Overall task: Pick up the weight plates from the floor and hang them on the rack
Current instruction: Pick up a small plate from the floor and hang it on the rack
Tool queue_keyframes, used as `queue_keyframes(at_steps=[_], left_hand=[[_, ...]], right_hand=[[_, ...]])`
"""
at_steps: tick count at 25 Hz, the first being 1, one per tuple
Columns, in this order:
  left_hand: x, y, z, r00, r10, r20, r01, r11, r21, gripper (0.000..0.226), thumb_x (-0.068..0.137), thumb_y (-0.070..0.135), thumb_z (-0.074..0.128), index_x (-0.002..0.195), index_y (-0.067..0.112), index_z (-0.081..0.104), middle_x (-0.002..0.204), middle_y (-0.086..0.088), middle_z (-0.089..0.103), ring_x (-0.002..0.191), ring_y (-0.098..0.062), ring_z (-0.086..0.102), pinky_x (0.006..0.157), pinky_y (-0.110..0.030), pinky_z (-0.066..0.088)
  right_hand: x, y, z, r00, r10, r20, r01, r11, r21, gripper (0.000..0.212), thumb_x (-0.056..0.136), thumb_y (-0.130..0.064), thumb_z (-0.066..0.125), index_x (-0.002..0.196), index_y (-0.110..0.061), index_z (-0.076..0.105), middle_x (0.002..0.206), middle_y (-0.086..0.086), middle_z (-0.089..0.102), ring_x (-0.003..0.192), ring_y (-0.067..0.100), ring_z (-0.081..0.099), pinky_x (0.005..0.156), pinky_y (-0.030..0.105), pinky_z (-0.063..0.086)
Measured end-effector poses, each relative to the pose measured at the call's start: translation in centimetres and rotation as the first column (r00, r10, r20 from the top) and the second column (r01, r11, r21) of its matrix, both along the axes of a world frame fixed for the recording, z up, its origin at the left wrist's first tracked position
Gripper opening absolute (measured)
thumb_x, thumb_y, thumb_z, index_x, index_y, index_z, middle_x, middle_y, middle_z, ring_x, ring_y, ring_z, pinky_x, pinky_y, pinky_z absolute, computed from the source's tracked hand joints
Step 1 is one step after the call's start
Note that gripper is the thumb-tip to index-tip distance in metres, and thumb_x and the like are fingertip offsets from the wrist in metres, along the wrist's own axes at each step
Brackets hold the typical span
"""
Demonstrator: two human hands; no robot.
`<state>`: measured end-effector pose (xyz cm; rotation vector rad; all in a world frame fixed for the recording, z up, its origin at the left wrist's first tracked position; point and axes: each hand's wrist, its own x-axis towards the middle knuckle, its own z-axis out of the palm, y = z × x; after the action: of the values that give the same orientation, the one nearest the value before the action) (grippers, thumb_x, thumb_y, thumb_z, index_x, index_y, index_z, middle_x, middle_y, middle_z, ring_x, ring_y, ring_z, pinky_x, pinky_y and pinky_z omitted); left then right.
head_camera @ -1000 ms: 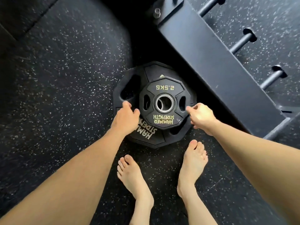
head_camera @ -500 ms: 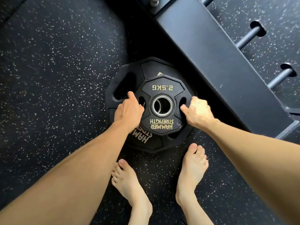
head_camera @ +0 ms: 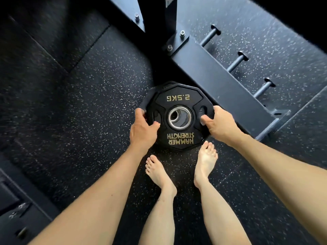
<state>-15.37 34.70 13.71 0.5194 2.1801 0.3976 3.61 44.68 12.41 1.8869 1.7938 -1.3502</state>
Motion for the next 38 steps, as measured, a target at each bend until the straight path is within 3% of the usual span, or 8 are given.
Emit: queue_keyframes(at_steps=[3, 7, 11, 15, 20, 27, 31, 38], left_hand=[[0.2, -0.8, 8.5, 0.947, 0.254, 0.196, -0.265, 0.964, 0.035, 0.024, 0.084, 0.015, 0.069, 0.098, 0.026, 0.054, 0.096, 0.003, 0.065, 0.095, -0.022, 0.065, 0.079, -0.044, 0.059], [1.3, -3.0, 22.0, 0.947, 0.212, 0.243, -0.241, 0.966, 0.097, 0.019, 0.085, 0.025, 0.059, 0.104, 0.023, 0.057, 0.101, 0.003, 0.065, 0.099, -0.022, 0.063, 0.088, -0.05, 0.055], [2.0, -5.6, 35.1, 0.947, 0.225, 0.228, -0.29, 0.905, 0.311, 0.016, 0.091, 0.014, 0.053, 0.105, 0.02, 0.057, 0.098, 0.006, 0.064, 0.095, -0.014, 0.06, 0.093, -0.044, 0.051], [2.2, -8.8, 47.2, 0.905, 0.218, 0.365, -0.404, 0.708, 0.579, 0.012, 0.09, 0.009, 0.051, 0.093, 0.019, 0.057, 0.08, 0.011, 0.063, 0.077, -0.004, 0.056, 0.074, -0.025, 0.047], [1.7, -12.9, 58.0, 0.85, 0.161, 0.502, -0.516, 0.45, 0.729, 0.012, 0.089, 0.024, 0.049, 0.087, 0.022, 0.061, 0.085, 0.003, 0.06, 0.087, -0.014, 0.054, 0.082, -0.032, 0.043], [3.8, -17.3, 64.0, 0.815, 0.387, 0.432, -0.524, 0.175, 0.833, 0.029, 0.097, 0.035, 0.046, 0.073, 0.033, 0.061, 0.073, 0.012, 0.057, 0.071, -0.005, 0.05, 0.073, -0.027, 0.042], [8.9, -19.5, 65.7, 0.563, 0.696, 0.445, -0.577, -0.055, 0.815, 0.026, 0.103, 0.034, 0.043, 0.084, 0.032, 0.061, 0.078, 0.021, 0.068, 0.077, 0.006, 0.06, 0.081, -0.018, 0.048], [20.3, -25.9, 67.8, 0.161, 0.895, 0.416, -0.424, -0.318, 0.848, 0.045, 0.105, 0.031, 0.042, 0.075, 0.043, 0.073, 0.085, 0.026, 0.071, 0.086, 0.012, 0.063, 0.082, -0.015, 0.047]], right_hand=[[0.5, -0.6, 9.0, 0.994, -0.066, -0.083, 0.068, 0.997, 0.028, 0.029, 0.095, -0.029, 0.053, 0.114, -0.007, 0.054, 0.101, 0.004, 0.055, 0.09, 0.023, 0.048, 0.074, 0.029, 0.032], [1.2, -1.8, 23.5, 0.974, -0.153, -0.165, 0.16, 0.987, 0.032, 0.037, 0.095, -0.035, 0.053, 0.124, -0.011, 0.054, 0.112, 0.004, 0.061, 0.1, 0.023, 0.056, 0.084, 0.033, 0.043], [1.6, -4.0, 36.9, 0.94, -0.137, -0.312, 0.17, 0.982, 0.084, 0.026, 0.093, -0.032, 0.053, 0.11, -0.012, 0.052, 0.105, 0.009, 0.065, 0.098, 0.028, 0.06, 0.089, 0.045, 0.05], [0.9, -6.8, 48.7, 0.8, -0.169, -0.575, 0.26, 0.963, 0.078, 0.019, 0.082, -0.037, 0.057, 0.095, -0.025, 0.052, 0.091, 0.004, 0.066, 0.082, 0.019, 0.061, 0.076, 0.044, 0.052], [-0.9, -9.6, 59.1, 0.664, -0.121, -0.738, 0.31, 0.943, 0.124, 0.038, 0.081, -0.069, 0.049, 0.078, -0.031, 0.053, 0.066, -0.018, 0.055, 0.068, 0.006, 0.05, 0.068, 0.03, 0.041], [-3.9, -9.8, 64.8, 0.524, 0.131, -0.841, 0.026, 0.985, 0.17, 0.038, 0.089, -0.066, 0.049, 0.082, -0.03, 0.058, 0.076, -0.005, 0.054, 0.073, 0.014, 0.052, 0.069, 0.041, 0.048], [-4.8, -10.1, 66.2, 0.4, 0.298, -0.867, -0.244, 0.946, 0.213, 0.03, 0.097, -0.054, 0.047, 0.076, -0.036, 0.059, 0.067, -0.017, 0.056, 0.064, 0.003, 0.053, 0.062, 0.027, 0.045], [-3.9, -16.9, 68.0, 0.146, 0.473, -0.869, -0.665, 0.698, 0.268, 0.038, 0.096, -0.055, 0.048, 0.086, -0.019, 0.056, 0.081, -0.006, 0.056, 0.076, 0.005, 0.052, 0.071, 0.025, 0.045]])
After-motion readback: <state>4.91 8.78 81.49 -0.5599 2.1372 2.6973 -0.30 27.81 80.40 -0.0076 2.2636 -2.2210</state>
